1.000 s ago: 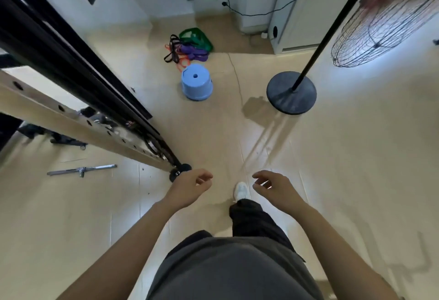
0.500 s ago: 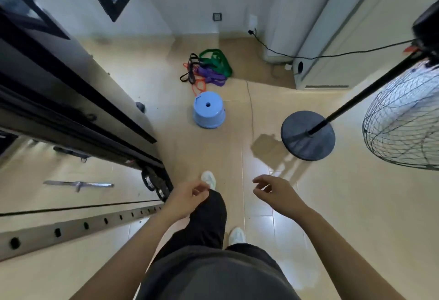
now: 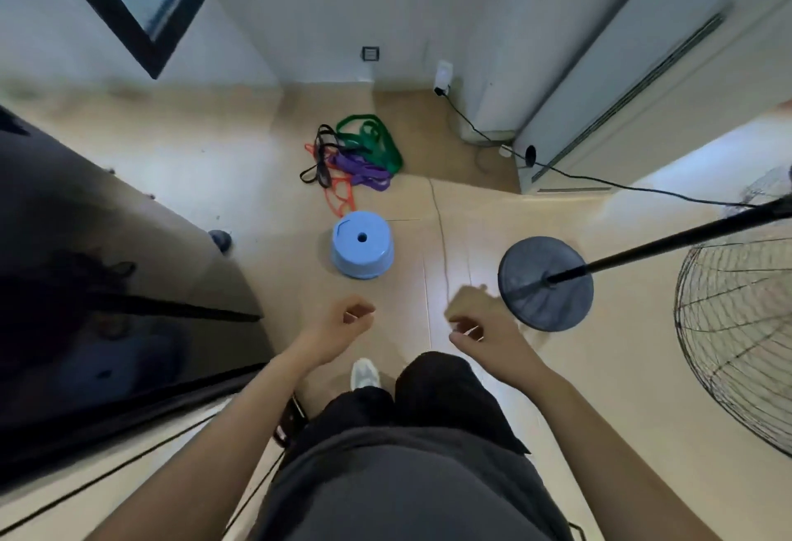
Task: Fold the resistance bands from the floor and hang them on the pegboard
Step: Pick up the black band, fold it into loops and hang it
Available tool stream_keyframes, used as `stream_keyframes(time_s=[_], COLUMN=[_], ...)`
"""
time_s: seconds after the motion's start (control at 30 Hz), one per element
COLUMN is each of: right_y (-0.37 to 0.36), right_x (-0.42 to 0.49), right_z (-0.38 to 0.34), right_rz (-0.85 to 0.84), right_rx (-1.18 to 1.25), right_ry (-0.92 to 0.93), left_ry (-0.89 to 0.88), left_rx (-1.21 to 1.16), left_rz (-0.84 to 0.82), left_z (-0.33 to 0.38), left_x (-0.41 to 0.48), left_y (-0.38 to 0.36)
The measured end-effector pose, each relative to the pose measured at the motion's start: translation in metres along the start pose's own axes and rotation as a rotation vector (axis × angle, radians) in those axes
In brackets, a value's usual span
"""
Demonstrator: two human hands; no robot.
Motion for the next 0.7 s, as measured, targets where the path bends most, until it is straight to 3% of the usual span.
stream_keyframes(time_s=[0.43, 0.7], right_y=[0.085, 0.115], right_x=[0.215, 0.319], right_z=[-0.065, -0.123], right_rz=[-0.096, -0.177], right_rx=[0.002, -0.011], right_ry=[-0.026, 0.004], left_ry=[0.100, 0.139], left_rx=[0.009, -0.114], left_rz=[0.107, 0.180], left_z=[0.037, 0.064], left_x=[0.138, 0.196], left_y=[0.137, 0.203])
Point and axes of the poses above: each hand's wrist, its own x-axis towards the middle knuckle, its own y-axis out of the back of the hand, z = x × y, the point moved 3 cm from there along x, towards the middle knuckle, and after that the axes turned 1 degree about y, right-handed, at the moved point
